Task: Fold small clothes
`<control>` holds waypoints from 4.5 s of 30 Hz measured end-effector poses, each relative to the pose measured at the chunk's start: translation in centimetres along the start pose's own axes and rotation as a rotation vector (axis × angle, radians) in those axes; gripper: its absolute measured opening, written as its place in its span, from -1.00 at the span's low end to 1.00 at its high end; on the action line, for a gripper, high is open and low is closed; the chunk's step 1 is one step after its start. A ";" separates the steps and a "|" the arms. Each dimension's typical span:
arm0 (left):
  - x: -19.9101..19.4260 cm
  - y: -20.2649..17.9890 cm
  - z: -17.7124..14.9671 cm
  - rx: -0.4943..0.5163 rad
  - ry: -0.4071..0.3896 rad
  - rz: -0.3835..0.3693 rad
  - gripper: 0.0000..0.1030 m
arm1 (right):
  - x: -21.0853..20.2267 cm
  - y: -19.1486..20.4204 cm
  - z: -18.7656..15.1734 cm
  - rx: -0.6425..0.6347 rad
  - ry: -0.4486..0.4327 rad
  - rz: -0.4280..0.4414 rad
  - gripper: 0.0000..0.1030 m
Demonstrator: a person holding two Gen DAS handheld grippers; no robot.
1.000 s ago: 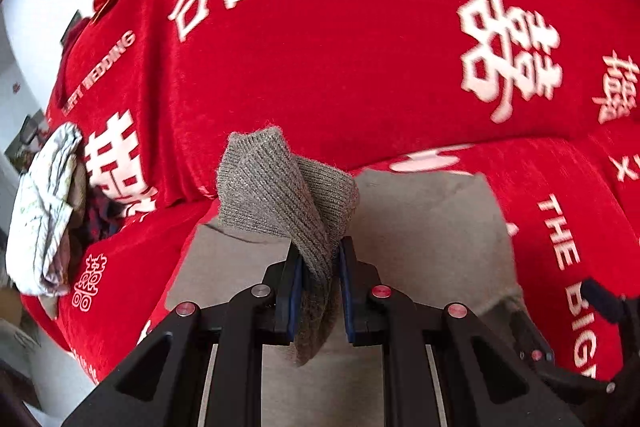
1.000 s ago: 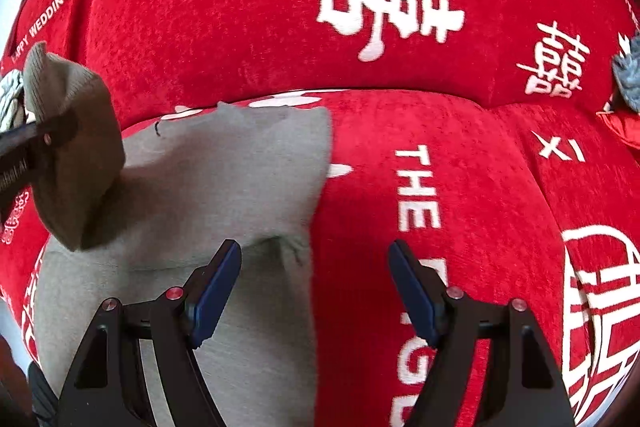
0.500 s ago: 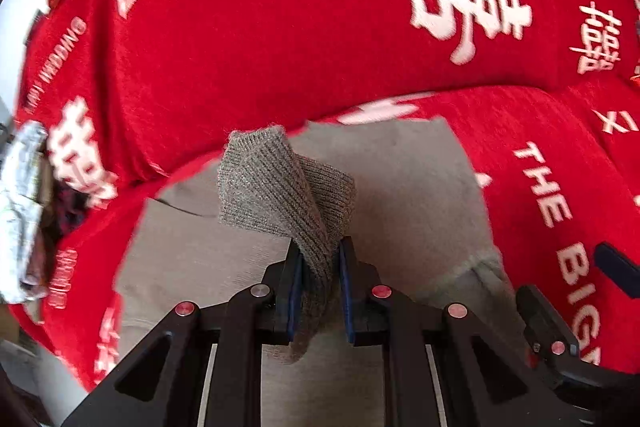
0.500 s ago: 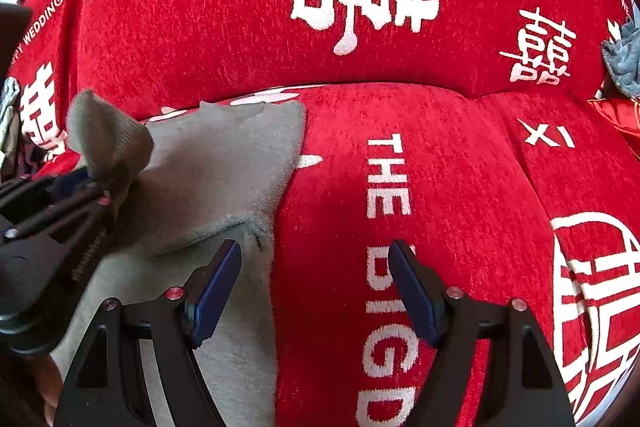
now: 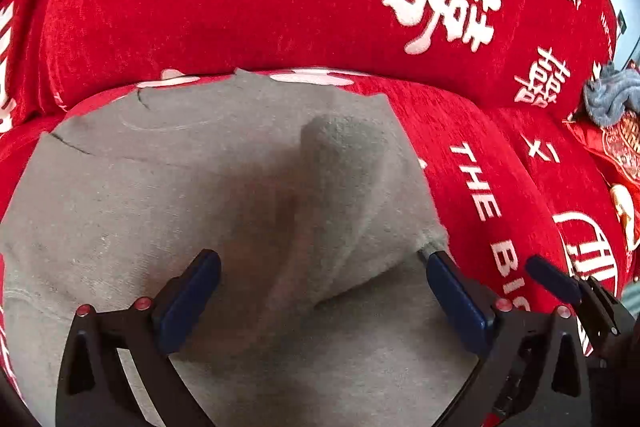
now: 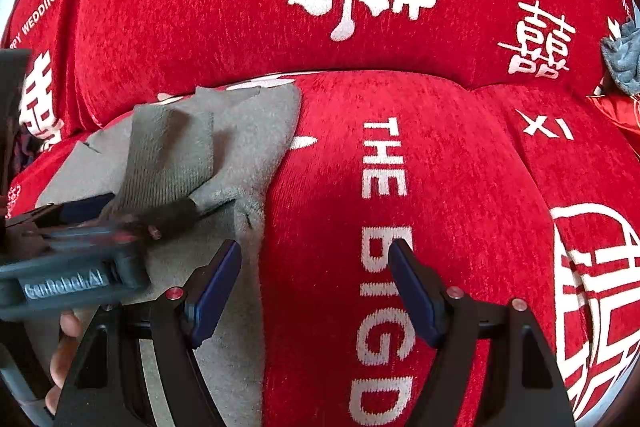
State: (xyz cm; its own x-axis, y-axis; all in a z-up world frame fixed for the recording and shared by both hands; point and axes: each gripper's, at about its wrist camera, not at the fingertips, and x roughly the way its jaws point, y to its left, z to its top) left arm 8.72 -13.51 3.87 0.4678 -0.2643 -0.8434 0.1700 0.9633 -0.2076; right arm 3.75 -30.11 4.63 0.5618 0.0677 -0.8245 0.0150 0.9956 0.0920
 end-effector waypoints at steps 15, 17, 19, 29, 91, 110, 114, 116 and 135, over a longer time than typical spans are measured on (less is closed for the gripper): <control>-5.9 7.9 0.4 -0.092 -0.146 -0.109 1.00 | -1.5 2.5 1.7 0.020 -0.048 0.120 0.53; -5.4 10.1 0.5 -0.143 -0.133 -0.048 1.00 | -1.1 4.1 2.6 0.012 -0.046 0.142 0.53; -4.6 11.8 0.3 -0.180 -0.106 0.004 1.00 | -0.2 6.1 3.9 0.024 -0.027 0.185 0.53; -2.3 12.7 -2.4 -0.120 -0.072 0.092 1.00 | 1.6 8.7 5.0 0.059 0.000 0.174 -0.75; -4.3 15.1 -3.5 -0.058 -0.106 0.169 1.00 | 0.6 10.1 1.7 -0.059 0.006 0.047 0.29; -8.8 17.9 -11.7 0.024 -0.081 0.216 1.00 | -4.9 9.4 -5.2 -0.162 0.012 -0.046 0.40; -9.5 14.7 -15.1 0.064 -0.075 0.166 1.00 | -7.7 14.1 -8.1 -0.271 -0.017 0.098 0.41; -8.9 13.9 -16.7 0.106 -0.067 0.211 1.00 | -7.2 15.7 -9.7 -0.332 0.017 0.117 0.40; -10.9 13.7 -23.2 0.105 -0.041 0.259 1.00 | -11.5 14.1 -15.5 -0.407 -0.063 0.044 0.52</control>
State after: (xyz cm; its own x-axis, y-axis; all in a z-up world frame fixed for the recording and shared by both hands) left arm -14.16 3.67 -1.24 0.5419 -0.0139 -0.8403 0.1278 0.9896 0.0661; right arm -15.37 -15.90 6.77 0.6044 0.1192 -0.7877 -0.3310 0.9370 -0.1122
